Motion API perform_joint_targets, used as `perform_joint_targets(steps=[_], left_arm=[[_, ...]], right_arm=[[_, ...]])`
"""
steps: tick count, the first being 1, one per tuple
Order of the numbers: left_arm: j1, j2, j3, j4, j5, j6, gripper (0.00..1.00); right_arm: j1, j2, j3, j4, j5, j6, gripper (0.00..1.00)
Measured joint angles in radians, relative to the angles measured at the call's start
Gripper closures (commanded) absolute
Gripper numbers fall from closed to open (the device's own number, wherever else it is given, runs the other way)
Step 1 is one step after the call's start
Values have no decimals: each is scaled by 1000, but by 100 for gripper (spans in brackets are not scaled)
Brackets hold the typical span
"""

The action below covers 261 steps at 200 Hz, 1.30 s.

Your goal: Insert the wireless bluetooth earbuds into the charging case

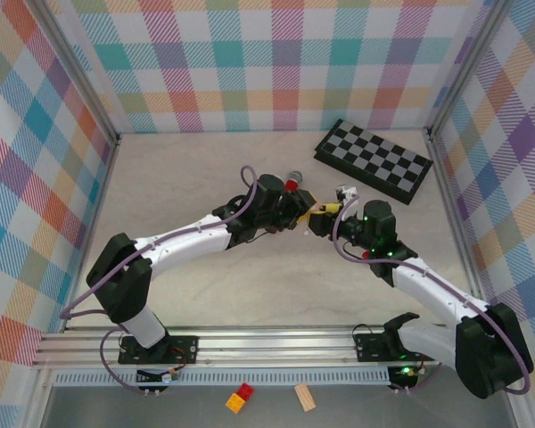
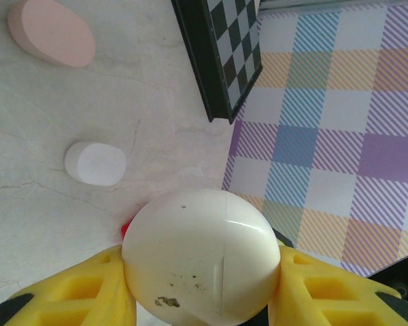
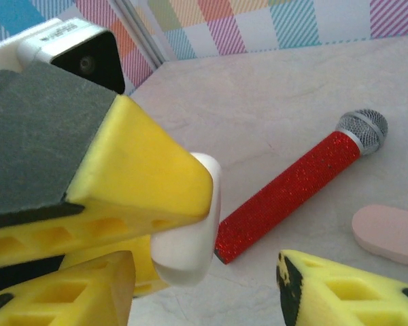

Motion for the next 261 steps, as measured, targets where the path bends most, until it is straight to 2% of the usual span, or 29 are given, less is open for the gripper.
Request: perform_joint_targets(steps=[26,47,86,107,137,154,173,207,234,261], left_arm=[[0,0,-6,7,12,-10,58],[3,0,-7,10,23,-19,58],[9,0,-10,33,23,-30,57],[12,0,-15,54,24,-36,45],[13,0,-35,97,40,-55,18],[19,0,-50,121,39,-38,9],[37,-12,-82,142,35,4,4],[108,-119,-183,155,-10,189,4],[148,-224,-193,124,-42,449,1],[150,-301,-195,105,-6,751,0]], right_arm=[[0,19,4,35,-12,2,57],[2,37,6,53,-22,3,69],[5,48,27,52,-31,13,78],[5,48,36,43,-34,10,80],[5,32,43,14,-37,3,82],[5,19,53,-11,-37,-2,82],[5,4,60,-37,-37,-12,83],[5,-13,77,-102,-37,-35,83],[5,-33,108,-165,-37,-53,85],[5,-64,142,-206,-38,-75,85]])
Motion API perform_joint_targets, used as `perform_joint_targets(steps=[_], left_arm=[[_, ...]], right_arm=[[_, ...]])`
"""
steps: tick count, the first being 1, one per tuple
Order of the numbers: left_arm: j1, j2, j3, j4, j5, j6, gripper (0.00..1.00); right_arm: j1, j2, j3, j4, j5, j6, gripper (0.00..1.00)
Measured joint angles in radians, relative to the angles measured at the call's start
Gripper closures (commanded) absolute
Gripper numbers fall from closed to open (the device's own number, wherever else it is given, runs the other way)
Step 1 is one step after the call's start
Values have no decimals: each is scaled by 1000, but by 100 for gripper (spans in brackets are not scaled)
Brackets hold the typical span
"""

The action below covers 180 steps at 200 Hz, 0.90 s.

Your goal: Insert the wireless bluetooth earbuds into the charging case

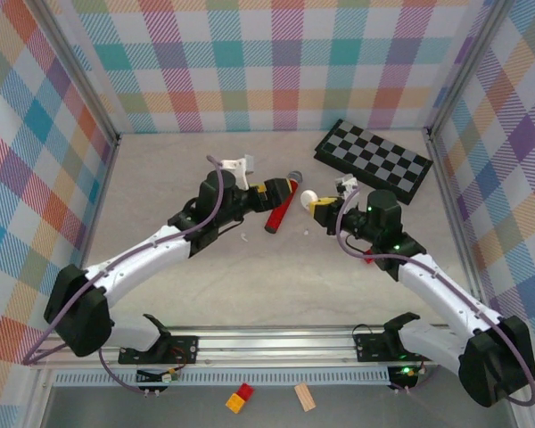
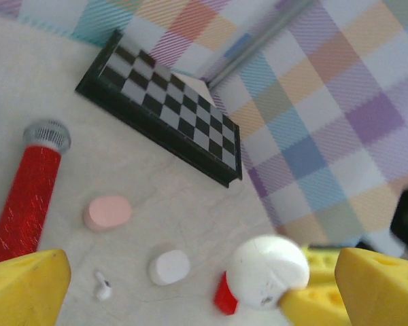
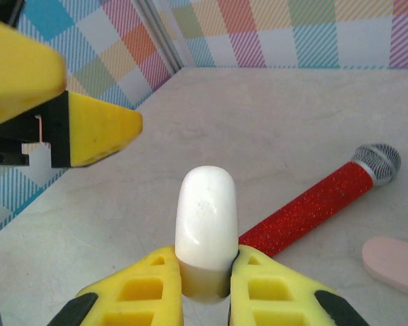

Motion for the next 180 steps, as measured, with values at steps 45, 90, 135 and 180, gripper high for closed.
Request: perform_joint_targets(steps=[45,90,135,180], left_arm=[[0,-47,-61,-29,182,415,0],[-3,-46,-92,-67,264,571,0],[-49,-16,-66,-167,233,664,0],[-54,-16,-132,-6,254,604,5]], right_arm=[[0,-9,130,-160,-49,-94,84],[0,0,238,-272,-107,-218,82],[0,1,238,-335,-131,-302,81],[0,1,238,-396,-191,-383,85]])
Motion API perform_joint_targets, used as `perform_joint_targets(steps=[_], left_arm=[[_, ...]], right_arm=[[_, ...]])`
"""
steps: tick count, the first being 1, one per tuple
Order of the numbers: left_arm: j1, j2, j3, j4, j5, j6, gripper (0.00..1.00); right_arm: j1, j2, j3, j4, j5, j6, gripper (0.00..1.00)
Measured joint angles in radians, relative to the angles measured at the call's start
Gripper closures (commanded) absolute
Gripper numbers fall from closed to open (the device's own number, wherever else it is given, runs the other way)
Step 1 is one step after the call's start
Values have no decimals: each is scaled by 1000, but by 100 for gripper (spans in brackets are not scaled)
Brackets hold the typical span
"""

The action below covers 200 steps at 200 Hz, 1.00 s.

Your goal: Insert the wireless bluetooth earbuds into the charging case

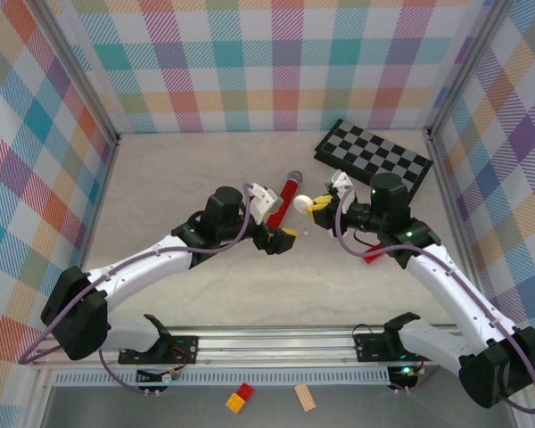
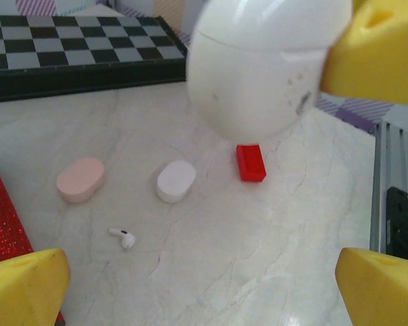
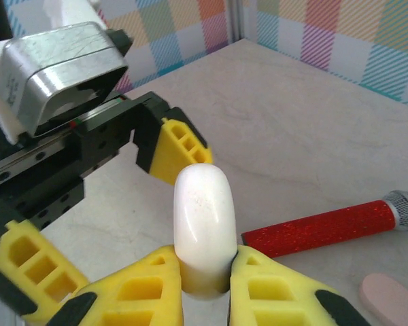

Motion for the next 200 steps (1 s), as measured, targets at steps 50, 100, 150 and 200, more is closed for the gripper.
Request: perform_joint_targets(steps=[50,100,150,200], left_arm=[[8,-7,-94,173,99,-50,12],[38,6,-111,346,268,-146,18],[35,9,-111,394,360,-160,27],[33,14,-112,504,405,-184,54]], right_arm=[[0,43,61,-69,-148,-45,85],[-1,51,64,-120,-232,-68,85],[-15,51,64,-154,-258,-84,86],[-25,30,64,-154,-269,-85,87]])
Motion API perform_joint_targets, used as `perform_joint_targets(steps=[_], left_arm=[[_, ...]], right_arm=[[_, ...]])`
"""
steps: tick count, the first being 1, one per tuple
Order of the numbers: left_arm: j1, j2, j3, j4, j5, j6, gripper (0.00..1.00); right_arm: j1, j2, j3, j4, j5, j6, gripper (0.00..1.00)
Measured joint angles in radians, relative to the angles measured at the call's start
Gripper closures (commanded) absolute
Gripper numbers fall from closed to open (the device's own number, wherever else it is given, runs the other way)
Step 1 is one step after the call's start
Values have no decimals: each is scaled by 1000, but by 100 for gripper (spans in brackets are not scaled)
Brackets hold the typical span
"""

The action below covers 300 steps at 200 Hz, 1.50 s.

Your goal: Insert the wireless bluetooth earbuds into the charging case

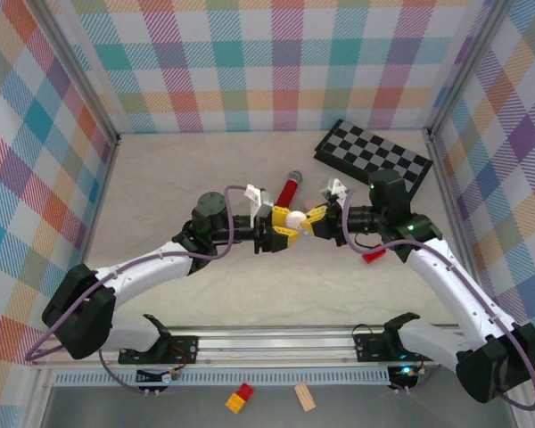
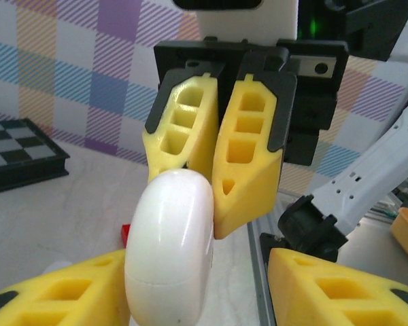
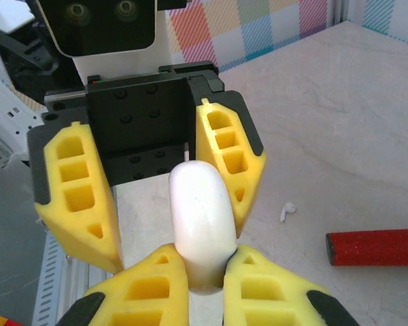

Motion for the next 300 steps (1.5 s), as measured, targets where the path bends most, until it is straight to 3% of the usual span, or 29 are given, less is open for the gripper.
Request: perform_joint_targets(steps=[69,101,126,139,160,222,242,300], left_arm=[[-5,26,-19,102,18,12,62],[-5,26,-21,94,19,56,79],[-5,26,-21,92,15,65,85],[-5,26,-21,92,14,65,84],[-5,26,-21,92,13,65,71],[-7,26,-20,76,14,65,69],[-7,26,-19,73,15,62,60],[-8,26,-18,71,15,60,61]], right_arm=[[-3,-14,0,0,-26,1,88],[-3,-14,0,2,-39,1,88],[-4,-15,0,2,-42,1,88],[-4,-15,0,2,-43,1,88],[-4,-15,0,2,-42,1,88],[-4,-16,0,2,-43,1,90],[-6,-16,0,2,-44,0,90],[-8,-16,0,2,-44,-3,91]])
